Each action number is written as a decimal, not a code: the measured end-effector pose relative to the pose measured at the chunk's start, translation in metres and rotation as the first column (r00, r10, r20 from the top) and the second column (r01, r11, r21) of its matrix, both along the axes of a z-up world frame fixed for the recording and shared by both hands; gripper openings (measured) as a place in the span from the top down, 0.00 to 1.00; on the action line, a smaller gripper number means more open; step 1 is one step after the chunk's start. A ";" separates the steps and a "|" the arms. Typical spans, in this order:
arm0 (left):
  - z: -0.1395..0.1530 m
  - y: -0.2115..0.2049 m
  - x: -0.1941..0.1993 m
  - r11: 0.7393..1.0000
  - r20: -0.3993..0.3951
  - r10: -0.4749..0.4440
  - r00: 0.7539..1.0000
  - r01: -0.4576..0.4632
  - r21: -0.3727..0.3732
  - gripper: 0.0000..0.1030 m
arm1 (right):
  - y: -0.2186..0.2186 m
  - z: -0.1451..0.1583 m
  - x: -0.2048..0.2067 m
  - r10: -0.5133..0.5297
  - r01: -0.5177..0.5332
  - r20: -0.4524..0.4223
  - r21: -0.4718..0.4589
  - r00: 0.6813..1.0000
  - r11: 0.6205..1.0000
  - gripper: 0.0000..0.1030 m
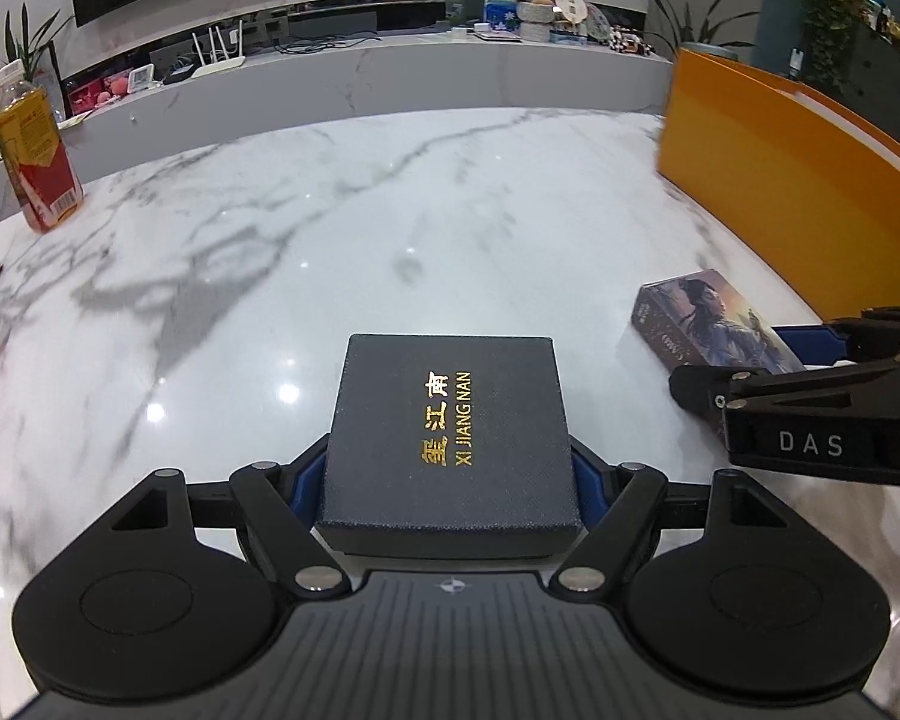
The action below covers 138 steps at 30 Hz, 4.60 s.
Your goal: Organize objects
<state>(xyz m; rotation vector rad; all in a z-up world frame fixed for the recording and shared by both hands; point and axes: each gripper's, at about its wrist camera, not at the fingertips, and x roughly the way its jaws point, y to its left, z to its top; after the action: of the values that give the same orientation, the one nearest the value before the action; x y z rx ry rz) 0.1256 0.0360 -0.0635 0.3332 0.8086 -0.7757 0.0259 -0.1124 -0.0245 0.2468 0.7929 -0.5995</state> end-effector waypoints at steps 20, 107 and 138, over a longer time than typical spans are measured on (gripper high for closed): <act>0.042 -0.011 -0.058 1.000 -0.051 -0.017 0.999 0.016 -0.022 0.15 | 0.012 0.030 -0.068 -0.027 0.022 0.046 0.094 0.999 0.995 0.43; 0.082 -0.363 -0.054 0.908 0.030 -0.391 0.920 0.380 0.174 0.08 | -0.224 0.093 -0.133 -0.182 0.181 -0.017 -0.044 0.983 0.982 0.30; 0.168 -0.265 -0.070 0.913 -0.018 -0.361 0.932 0.357 0.195 0.03 | -0.156 0.168 -0.153 -0.215 0.218 -0.060 0.038 0.975 0.975 0.03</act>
<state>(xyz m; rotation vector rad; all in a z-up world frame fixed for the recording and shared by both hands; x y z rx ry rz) 0.0559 -0.2290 0.1045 0.6788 0.8189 -1.0376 -0.1274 -0.2686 0.1434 0.3623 0.8396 -0.7976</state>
